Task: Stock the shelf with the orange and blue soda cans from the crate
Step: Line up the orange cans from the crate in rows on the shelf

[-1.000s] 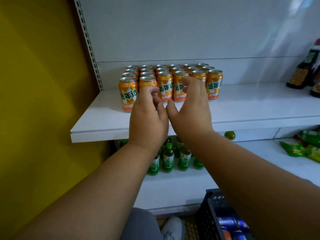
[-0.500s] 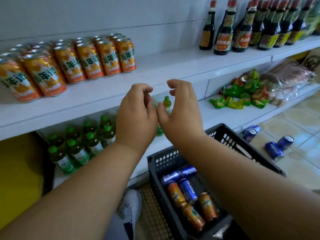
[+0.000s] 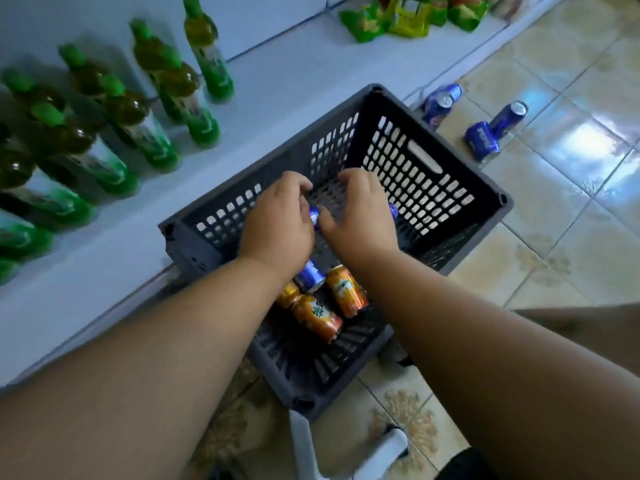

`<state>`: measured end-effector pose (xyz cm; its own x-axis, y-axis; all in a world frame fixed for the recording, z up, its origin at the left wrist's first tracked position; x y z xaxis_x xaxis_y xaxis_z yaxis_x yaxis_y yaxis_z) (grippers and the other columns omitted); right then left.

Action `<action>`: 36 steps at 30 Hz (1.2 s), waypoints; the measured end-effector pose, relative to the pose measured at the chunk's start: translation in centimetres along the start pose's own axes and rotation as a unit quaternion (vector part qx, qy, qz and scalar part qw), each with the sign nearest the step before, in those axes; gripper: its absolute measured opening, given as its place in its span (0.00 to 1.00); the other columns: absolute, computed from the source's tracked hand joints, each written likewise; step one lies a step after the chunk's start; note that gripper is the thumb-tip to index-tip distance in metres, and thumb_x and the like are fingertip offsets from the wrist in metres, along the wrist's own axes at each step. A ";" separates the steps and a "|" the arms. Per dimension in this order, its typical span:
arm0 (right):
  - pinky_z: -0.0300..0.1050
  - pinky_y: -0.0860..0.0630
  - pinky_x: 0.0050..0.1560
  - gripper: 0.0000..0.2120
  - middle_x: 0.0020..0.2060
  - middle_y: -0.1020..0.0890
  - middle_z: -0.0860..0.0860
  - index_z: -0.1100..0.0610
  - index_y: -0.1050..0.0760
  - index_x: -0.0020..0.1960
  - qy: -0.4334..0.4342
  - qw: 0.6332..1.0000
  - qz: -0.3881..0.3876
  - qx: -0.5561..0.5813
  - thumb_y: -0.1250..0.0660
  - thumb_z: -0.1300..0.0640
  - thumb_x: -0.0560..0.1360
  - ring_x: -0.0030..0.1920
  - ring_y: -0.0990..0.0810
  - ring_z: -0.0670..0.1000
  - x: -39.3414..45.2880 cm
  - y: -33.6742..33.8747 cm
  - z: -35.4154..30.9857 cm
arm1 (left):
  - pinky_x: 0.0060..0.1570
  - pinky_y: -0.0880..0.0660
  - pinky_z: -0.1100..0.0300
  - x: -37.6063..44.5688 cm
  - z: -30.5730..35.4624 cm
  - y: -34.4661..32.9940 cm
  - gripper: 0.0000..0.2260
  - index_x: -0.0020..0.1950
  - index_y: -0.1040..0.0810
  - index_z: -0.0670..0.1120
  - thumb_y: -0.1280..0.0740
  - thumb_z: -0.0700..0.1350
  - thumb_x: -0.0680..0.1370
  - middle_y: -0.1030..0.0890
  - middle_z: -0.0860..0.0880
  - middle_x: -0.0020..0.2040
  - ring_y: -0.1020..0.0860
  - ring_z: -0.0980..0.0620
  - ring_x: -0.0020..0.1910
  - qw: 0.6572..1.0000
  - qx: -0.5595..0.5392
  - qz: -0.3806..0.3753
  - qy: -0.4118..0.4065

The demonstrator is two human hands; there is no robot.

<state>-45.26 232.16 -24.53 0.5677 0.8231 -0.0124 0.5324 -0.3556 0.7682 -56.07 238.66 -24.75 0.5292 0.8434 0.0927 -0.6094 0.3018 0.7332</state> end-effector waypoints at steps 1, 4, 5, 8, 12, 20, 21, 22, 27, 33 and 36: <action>0.49 0.29 0.61 0.23 0.62 0.28 0.54 0.58 0.31 0.65 -0.016 0.999 -0.026 -0.024 0.30 0.55 0.73 0.62 0.28 0.55 0.4 -1.1 1.6 | 0.45 0.34 0.59 0.1 -0.9 -1.6 0.10 0.60 0.26 0.46 0.37 0.38 0.79 0.21 0.47 0.52 0.23 0.47 0.51 1.000 0.004 -0.021 0.022; 0.52 0.28 0.59 0.23 0.61 0.28 0.54 0.57 0.32 0.64 -0.067 0.988 -0.110 -0.083 0.29 0.52 0.73 0.62 0.28 0.57 1.6 -4.4 6.0 | 0.49 0.27 0.52 0.4 -3.1 -5.7 0.09 0.58 0.27 0.46 0.37 0.38 0.79 0.20 0.46 0.52 0.23 0.43 0.52 0.995 0.001 -0.075 0.060; 0.53 0.27 0.59 0.24 0.61 0.29 0.55 0.56 0.32 0.65 -0.091 0.982 -0.138 -0.095 0.30 0.51 0.73 0.62 0.28 0.58 1.9 -5.6 7.4 | 0.50 0.26 0.48 0.5 -3.8 -6.8 0.09 0.57 0.28 0.49 0.38 0.39 0.79 0.21 0.46 0.51 0.23 0.43 0.51 0.993 0.001 -0.094 0.074; 0.55 0.28 0.60 0.27 0.64 0.30 0.59 0.55 0.37 0.68 -0.165 0.944 -0.242 -0.149 0.30 0.50 0.74 0.64 0.29 0.63 2.6 -9.2 11.3 | 0.50 0.24 0.44 0.7 -5.6 -9.4 0.11 0.51 0.35 0.59 0.40 0.42 0.80 0.22 0.54 0.47 0.24 0.46 0.50 0.976 0.016 -0.165 0.140; 0.59 0.30 0.67 0.32 0.70 0.34 0.61 0.53 0.43 0.74 -0.289 0.870 -0.363 -0.164 0.33 0.47 0.76 0.70 0.32 0.65 3.1 -14.1 15.2 | 0.49 0.28 0.55 0.8 -6.7 -11.6 0.12 0.51 0.35 0.56 0.38 0.40 0.78 0.24 0.56 0.41 0.25 0.51 0.45 0.959 0.017 -0.215 0.185; 0.57 0.26 0.61 0.29 0.67 0.29 0.62 0.56 0.40 0.74 -0.273 0.858 -0.390 -0.191 0.36 0.47 0.78 0.65 0.26 0.63 4.3 -16.0 17.1 | 0.47 0.28 0.58 1.5 -7.5 -12.0 0.09 0.52 0.34 0.56 0.37 0.42 0.80 0.23 0.56 0.45 0.24 0.52 0.46 0.945 0.010 -0.234 0.229; 0.55 0.25 0.58 0.28 0.65 0.26 0.61 0.56 0.38 0.72 -0.257 0.866 -0.384 -0.190 0.34 0.47 0.77 0.63 0.24 0.62 5.0 -15.2 16.7 | 0.49 0.26 0.55 1.8 -7.4 -11.6 0.09 0.52 0.34 0.57 0.37 0.43 0.80 0.24 0.56 0.45 0.23 0.51 0.47 0.945 0.008 -0.232 0.231; 0.52 0.24 0.56 0.28 0.62 0.24 0.58 0.55 0.36 0.71 -0.243 0.875 -0.376 -0.183 0.33 0.46 0.76 0.60 0.23 0.60 5.8 -13.8 15.7 | 0.52 0.24 0.52 2.0 -7.2 -11.1 0.09 0.52 0.33 0.58 0.38 0.43 0.80 0.24 0.56 0.46 0.23 0.51 0.48 0.946 0.013 -0.232 0.227; 0.46 0.22 0.42 0.21 0.51 0.22 0.52 0.51 0.28 0.61 -0.279 0.928 -0.235 0.076 0.29 0.46 0.71 0.48 0.20 0.54 7.8 -5.8 9.6 | 0.57 0.25 0.49 2.4 -4.6 -7.8 0.07 0.59 0.27 0.51 0.37 0.45 0.80 0.25 0.51 0.59 0.24 0.48 0.55 0.963 0.013 -0.193 0.188; 0.48 0.20 0.35 0.09 0.46 0.21 0.55 0.52 0.26 0.50 -0.206 0.906 -0.116 0.352 0.30 0.53 0.72 0.43 0.20 0.56 5.9 1.2 -0.6 | 0.51 0.19 0.46 1.4 1.4 -0.5 0.16 0.57 0.25 0.50 0.39 0.60 0.80 0.17 0.43 0.51 0.17 0.44 0.48 0.829 -0.376 -0.081 0.407; 0.51 0.18 0.42 0.08 0.46 0.21 0.54 0.48 0.26 0.48 -0.143 0.899 -0.060 0.411 0.29 0.52 0.72 0.44 0.19 0.54 3.5 3.6 -6.1 | 0.49 0.19 0.44 0.4 4.3 4.0 0.18 0.60 0.23 0.45 0.34 0.57 0.79 0.15 0.39 0.48 0.15 0.41 0.45 0.630 -0.653 0.000 0.420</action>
<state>-45.17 236.43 -17.92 0.5512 0.7716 -0.3174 0.8175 -0.5756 0.0206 -55.83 238.29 -18.88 0.3652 0.6148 -0.6990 -0.8653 -0.0526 -0.4984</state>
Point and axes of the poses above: each hand's wrist, its own x-axis towards the middle knuckle, its own y-axis out of the back of the hand, z = x × y, the point moved 1 cm from there along x, towards the middle knuckle
